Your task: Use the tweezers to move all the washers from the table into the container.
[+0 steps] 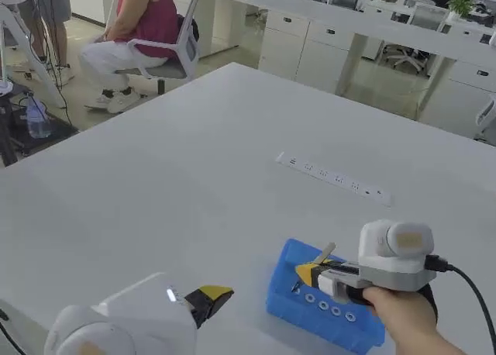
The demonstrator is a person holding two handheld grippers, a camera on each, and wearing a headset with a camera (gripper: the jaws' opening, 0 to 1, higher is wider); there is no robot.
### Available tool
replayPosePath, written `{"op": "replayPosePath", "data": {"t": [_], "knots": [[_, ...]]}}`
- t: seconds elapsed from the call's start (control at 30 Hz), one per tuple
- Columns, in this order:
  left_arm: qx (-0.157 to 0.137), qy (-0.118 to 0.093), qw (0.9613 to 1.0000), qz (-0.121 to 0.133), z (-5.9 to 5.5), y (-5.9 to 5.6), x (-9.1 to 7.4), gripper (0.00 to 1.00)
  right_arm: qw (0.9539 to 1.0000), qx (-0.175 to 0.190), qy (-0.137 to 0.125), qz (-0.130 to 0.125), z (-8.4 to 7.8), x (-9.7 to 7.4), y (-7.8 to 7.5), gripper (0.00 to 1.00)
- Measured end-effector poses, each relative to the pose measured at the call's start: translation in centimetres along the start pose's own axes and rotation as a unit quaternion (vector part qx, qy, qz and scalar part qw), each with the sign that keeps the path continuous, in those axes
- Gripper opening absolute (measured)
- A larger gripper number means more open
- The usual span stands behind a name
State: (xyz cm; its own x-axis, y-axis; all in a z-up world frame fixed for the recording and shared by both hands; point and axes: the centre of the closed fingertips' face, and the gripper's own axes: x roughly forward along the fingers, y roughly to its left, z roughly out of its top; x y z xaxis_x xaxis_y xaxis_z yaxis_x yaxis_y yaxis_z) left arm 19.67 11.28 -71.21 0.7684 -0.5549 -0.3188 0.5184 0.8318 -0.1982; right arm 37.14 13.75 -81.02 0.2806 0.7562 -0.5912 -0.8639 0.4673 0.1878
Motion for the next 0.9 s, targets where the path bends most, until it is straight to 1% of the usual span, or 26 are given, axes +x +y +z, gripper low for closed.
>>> {"op": "replayPosePath", "data": {"t": [0.1,0.27,0.4,0.57,0.6,0.77,0.9], "knots": [[0.001,0.0,1.0,0.0,0.0,-0.1,0.0,0.95,1.0,-0.005,0.003,-0.002,-0.1,0.0,0.3,0.03],[0.0,-0.001,1.0,-0.001,0.1,-0.1,0.0,0.95,0.9996,-0.022,0.012,-0.013,-0.2,-0.2,0.3,0.03],[0.002,0.002,1.0,-0.001,0.0,-0.1,0.0,0.95,0.9995,-0.025,0.013,-0.015,-0.3,-0.1,-0.2,0.03],[0.0,0.0,1.0,-0.002,0.1,0.0,-0.1,0.95,0.9995,-0.026,0.004,-0.02,0.0,-0.5,0.0,0.03],[0.0,0.0,1.0,-0.002,0.1,0.0,-0.1,0.95,0.9995,-0.024,0.001,-0.02,0.1,-0.4,-0.2,0.04],[0.001,0.0,1.0,-0.004,0.1,-0.2,0.1,0.95,0.9995,-0.022,-0.006,-0.021,0.5,-0.7,-0.2,0.04],[0.001,0.0,1.0,-0.004,0.1,-0.2,0.1,0.95,0.9994,-0.022,-0.013,-0.022,0.8,-0.8,-0.7,0.04]]}}
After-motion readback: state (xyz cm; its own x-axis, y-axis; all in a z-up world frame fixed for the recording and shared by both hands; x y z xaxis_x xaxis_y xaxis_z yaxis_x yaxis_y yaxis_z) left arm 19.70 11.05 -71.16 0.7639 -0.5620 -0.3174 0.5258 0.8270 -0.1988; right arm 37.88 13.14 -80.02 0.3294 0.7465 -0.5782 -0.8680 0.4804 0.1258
